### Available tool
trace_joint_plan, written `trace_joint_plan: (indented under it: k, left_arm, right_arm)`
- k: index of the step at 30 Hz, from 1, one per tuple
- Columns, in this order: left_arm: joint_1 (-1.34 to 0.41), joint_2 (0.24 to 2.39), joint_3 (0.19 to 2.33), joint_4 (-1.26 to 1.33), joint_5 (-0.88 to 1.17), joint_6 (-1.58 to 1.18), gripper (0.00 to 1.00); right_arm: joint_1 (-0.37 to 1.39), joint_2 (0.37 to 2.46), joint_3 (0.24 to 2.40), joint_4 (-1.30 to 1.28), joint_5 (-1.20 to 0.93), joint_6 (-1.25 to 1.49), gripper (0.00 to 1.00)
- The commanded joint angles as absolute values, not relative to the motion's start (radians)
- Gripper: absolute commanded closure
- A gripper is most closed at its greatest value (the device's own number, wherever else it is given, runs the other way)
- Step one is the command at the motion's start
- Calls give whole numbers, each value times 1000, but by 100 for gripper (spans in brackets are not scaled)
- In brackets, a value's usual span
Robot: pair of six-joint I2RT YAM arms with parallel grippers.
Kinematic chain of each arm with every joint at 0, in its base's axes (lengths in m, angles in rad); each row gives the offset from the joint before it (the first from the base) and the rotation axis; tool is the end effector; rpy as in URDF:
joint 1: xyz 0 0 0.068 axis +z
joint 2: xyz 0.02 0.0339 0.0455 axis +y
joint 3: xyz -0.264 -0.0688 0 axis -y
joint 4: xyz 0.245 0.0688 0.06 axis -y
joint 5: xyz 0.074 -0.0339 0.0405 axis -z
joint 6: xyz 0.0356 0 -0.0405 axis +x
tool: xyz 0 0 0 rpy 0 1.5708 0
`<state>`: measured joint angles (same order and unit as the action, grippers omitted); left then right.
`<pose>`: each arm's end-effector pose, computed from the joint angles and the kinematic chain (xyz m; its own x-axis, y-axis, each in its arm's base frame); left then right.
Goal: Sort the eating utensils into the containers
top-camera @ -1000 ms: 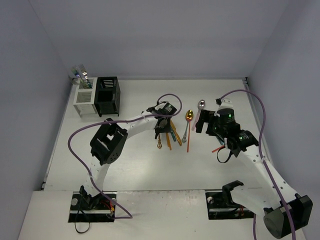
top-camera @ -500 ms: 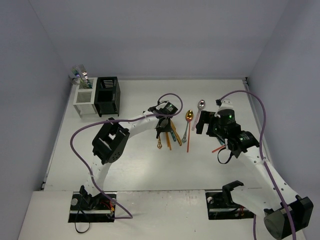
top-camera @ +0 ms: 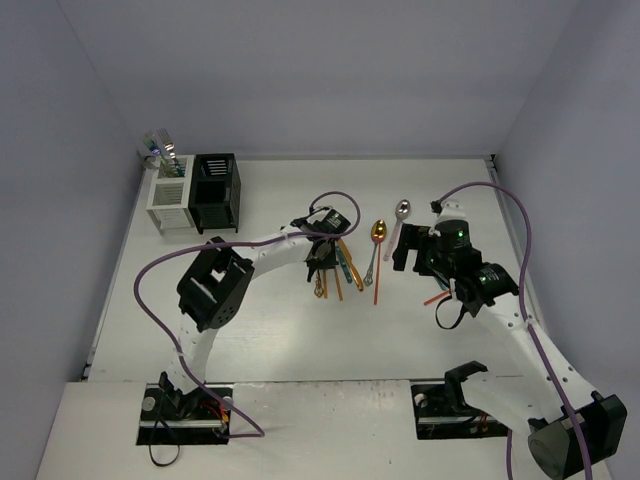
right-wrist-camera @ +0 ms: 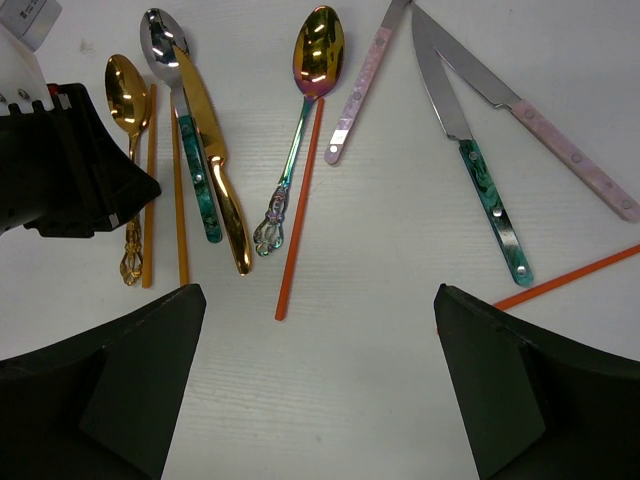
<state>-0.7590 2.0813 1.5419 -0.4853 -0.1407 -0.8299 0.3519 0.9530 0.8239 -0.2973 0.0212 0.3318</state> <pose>0.3276 -0.3038 0.1761 -0.8823 -0.1701 -0.4390 -0.0332 0.9526 -0.3023 0.2045 0.0743 0.3113 -0.4734 0.1731 -0.8637 -0.1822 0.9400 0.2883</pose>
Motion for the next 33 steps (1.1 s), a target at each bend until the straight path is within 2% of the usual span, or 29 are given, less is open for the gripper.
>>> trace_joint_plan:
  k: [1, 19, 22, 24, 33]
  left_arm:
    - [-754, 2030, 1532, -509, -127, -810, 84]
    - [-729, 2164, 1720, -582, -134, -788, 83]
    - [-726, 2160, 1718, -594, -139, -787, 93]
    - [-727, 2140, 1710, -595, -137, -781, 99]
    - [-730, 1912, 1683, -593, -163, -711, 100]
  right_arm:
    - [345, 929, 816, -270, 17, 318, 3]
    - [345, 943, 831, -272, 18, 313, 3]
    - [345, 948, 831, -272, 18, 313, 3]
    - [344, 952, 833, -272, 20, 313, 3]
    - [345, 964, 868, -273, 13, 316, 3]
